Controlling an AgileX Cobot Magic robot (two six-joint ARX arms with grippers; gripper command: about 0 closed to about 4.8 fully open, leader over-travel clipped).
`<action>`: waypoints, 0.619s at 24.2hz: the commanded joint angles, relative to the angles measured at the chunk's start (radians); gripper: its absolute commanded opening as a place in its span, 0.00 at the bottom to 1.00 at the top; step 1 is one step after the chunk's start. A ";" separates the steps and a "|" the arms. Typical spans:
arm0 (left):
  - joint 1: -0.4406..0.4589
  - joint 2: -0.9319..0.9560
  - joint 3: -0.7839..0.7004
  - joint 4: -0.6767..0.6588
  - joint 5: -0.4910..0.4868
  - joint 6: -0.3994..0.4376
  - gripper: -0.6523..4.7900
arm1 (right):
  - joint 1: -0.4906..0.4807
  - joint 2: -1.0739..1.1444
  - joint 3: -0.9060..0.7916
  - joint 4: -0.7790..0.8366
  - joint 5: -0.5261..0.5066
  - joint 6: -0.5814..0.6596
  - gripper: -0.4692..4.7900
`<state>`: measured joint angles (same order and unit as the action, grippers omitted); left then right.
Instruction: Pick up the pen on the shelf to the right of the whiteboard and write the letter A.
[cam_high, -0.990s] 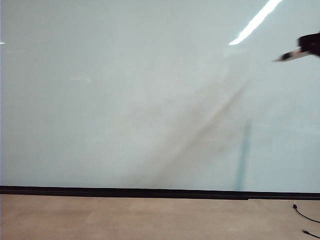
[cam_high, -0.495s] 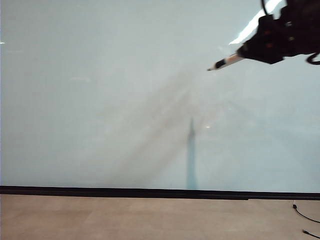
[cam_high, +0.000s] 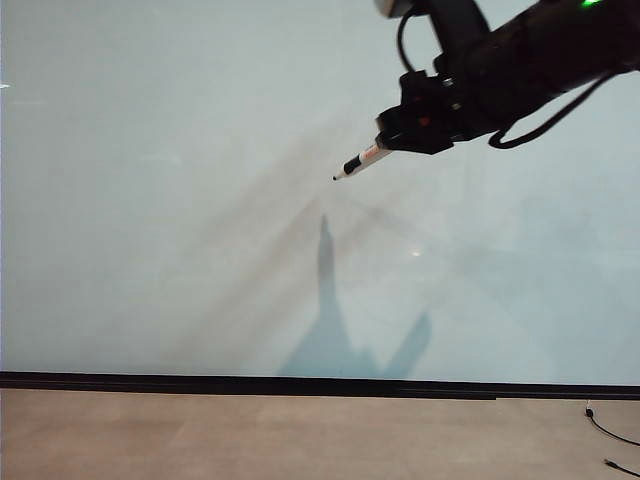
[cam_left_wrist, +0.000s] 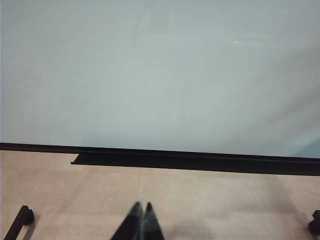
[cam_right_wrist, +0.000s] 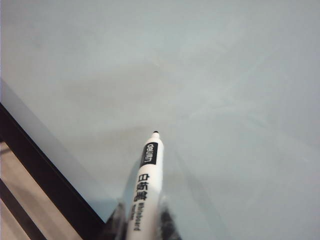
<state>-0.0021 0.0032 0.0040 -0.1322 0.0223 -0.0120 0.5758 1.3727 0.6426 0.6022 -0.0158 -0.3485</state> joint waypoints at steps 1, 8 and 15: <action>0.000 0.000 0.003 0.006 0.000 0.004 0.11 | 0.023 -0.002 0.045 -0.068 0.045 -0.020 0.08; 0.000 0.000 0.003 0.006 0.000 0.004 0.11 | 0.061 -0.002 0.126 -0.200 0.097 -0.070 0.08; 0.000 0.000 0.003 0.006 0.000 0.004 0.11 | 0.061 -0.002 0.203 -0.277 0.123 -0.093 0.08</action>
<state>-0.0021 0.0032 0.0040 -0.1322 0.0223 -0.0120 0.6373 1.3762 0.8356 0.3275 0.0967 -0.4370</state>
